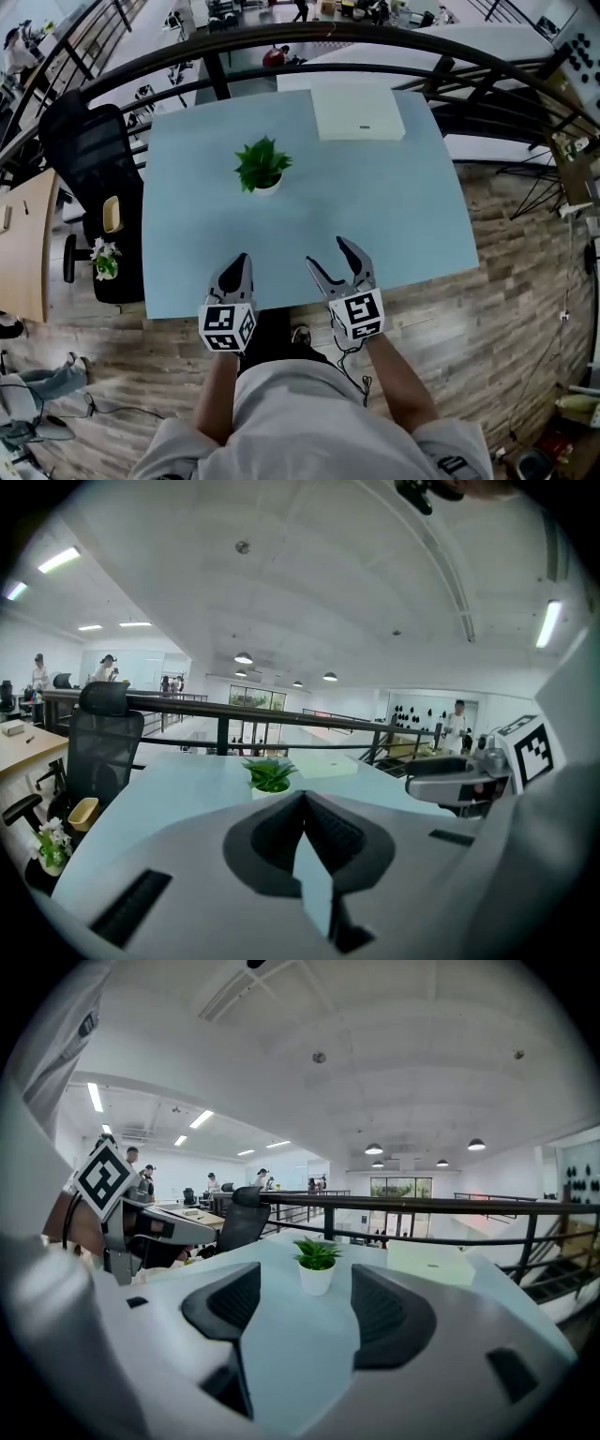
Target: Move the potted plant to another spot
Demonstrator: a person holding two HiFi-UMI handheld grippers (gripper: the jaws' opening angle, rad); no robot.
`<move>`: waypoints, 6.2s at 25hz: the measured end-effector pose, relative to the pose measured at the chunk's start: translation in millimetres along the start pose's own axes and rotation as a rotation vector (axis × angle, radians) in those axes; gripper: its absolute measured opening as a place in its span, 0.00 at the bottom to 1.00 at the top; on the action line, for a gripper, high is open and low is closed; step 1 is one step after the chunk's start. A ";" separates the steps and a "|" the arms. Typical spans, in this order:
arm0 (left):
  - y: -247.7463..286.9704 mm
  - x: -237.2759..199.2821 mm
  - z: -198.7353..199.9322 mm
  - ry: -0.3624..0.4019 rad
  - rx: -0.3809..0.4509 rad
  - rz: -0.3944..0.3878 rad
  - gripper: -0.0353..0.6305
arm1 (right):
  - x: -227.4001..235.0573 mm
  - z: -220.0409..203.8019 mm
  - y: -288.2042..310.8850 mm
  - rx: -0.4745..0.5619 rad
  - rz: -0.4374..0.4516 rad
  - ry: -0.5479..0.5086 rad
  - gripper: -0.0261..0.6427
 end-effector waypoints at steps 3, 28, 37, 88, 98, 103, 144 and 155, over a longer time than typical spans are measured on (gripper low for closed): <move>29.1 -17.5 10.4 -0.004 -0.024 -0.015 0.07 | 6.7 1.1 25.2 -0.038 0.011 -0.010 0.50; 157.0 -108.0 -26.3 -0.073 -0.245 0.022 0.07 | 25.7 -51.9 202.6 -0.141 0.169 0.082 0.60; 172.5 -115.7 -41.9 -0.119 -0.249 0.068 0.07 | 28.7 -55.6 242.9 -0.100 0.196 0.063 0.64; 160.8 -145.4 -51.8 -0.174 -0.246 0.095 0.07 | 16.6 -40.7 311.0 -0.036 0.156 0.017 0.82; 153.8 -136.3 -5.2 -0.158 -0.138 0.065 0.07 | 7.1 8.5 287.0 0.033 0.152 -0.010 0.82; 142.6 -136.4 22.7 -0.151 -0.087 0.054 0.07 | -0.8 35.2 277.7 0.067 0.152 -0.018 0.82; 120.3 -55.6 109.8 0.023 0.018 -0.112 0.07 | 40.1 125.7 170.3 0.290 0.049 0.011 0.82; 140.2 32.1 88.1 0.058 -0.027 -0.179 0.07 | 89.6 101.2 94.9 0.331 0.030 0.035 0.82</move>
Point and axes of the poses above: the fingertips, and each gripper's own axes: y forward along the fingers, x to its right, z out of its top, the point moved 10 cm from there along -y, backward along the fingers, and after that the axes turned 8 degrees about -y, right-handed, at the moved point
